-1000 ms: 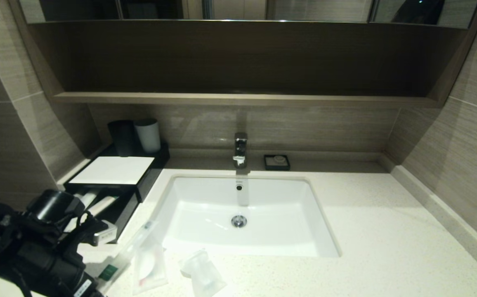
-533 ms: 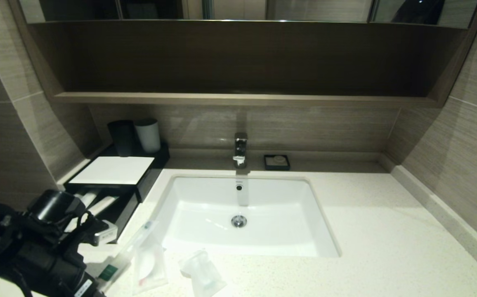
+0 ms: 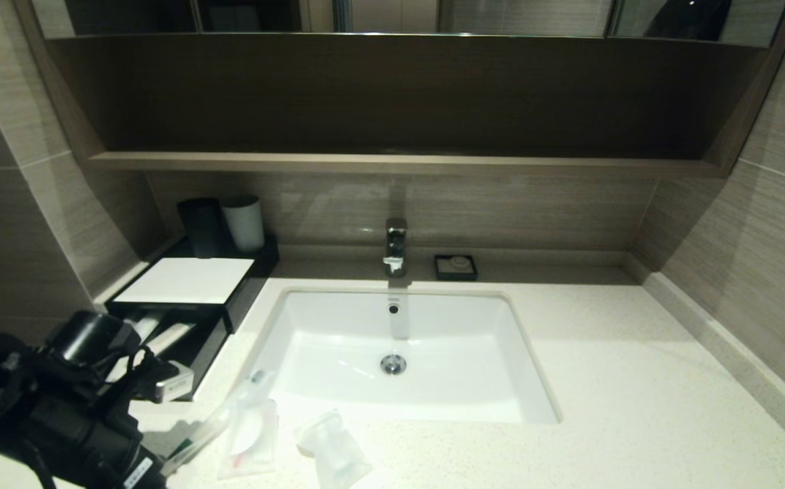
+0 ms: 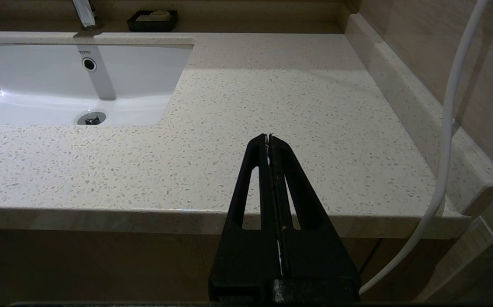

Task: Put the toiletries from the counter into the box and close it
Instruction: Pick up the bathroom toiletry

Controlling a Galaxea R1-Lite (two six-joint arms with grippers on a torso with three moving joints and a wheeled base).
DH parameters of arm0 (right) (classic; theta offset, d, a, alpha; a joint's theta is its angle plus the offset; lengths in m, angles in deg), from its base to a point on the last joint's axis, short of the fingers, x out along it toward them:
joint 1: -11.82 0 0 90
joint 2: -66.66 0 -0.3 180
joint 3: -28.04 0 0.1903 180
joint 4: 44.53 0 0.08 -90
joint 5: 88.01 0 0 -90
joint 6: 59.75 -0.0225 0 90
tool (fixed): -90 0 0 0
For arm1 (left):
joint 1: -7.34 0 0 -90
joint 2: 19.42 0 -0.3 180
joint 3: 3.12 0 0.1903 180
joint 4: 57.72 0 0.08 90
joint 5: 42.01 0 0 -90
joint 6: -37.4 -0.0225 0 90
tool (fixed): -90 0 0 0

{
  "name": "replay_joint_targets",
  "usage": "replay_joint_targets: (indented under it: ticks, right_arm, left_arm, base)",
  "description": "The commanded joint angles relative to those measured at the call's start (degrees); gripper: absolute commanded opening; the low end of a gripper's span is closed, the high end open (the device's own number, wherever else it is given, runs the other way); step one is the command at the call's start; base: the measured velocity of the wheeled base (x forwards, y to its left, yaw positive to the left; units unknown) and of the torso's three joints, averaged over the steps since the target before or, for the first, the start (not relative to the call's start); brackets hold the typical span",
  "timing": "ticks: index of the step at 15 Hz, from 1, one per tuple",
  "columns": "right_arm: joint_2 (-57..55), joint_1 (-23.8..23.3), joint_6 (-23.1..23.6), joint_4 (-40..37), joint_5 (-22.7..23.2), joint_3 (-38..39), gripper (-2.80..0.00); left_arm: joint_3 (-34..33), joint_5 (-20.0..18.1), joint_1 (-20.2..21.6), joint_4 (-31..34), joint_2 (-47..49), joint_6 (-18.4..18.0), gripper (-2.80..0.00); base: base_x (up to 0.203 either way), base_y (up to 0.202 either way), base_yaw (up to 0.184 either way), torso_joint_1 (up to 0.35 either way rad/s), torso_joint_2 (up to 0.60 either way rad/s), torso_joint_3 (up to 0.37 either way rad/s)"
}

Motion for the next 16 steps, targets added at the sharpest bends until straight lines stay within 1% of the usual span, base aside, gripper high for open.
replay_joint_targets:
  ticks: [1,10,16]
  right_arm:
    - [0.0,0.01,-0.01,0.02,0.02,0.09,-2.8]
    - [0.0,0.01,-0.06,0.02,0.02,0.09,-2.8]
    - [0.0,0.01,-0.01,0.02,0.02,0.09,-2.8]
  left_arm:
    - [0.07,-0.03,0.0,0.15,-0.56,-0.15,-2.8]
    - [0.79,-0.28,0.08,0.23,-5.03,0.3,-2.8]
    - [2.75,-0.21,0.08,0.25,-8.83,6.36,-2.8]
  base:
    - [0.0,0.0,0.0,0.0,0.0,0.0]
    - [0.0,0.0,0.0,0.0,0.0,0.0]
    - [0.0,0.0,0.0,0.0,0.0,0.0]
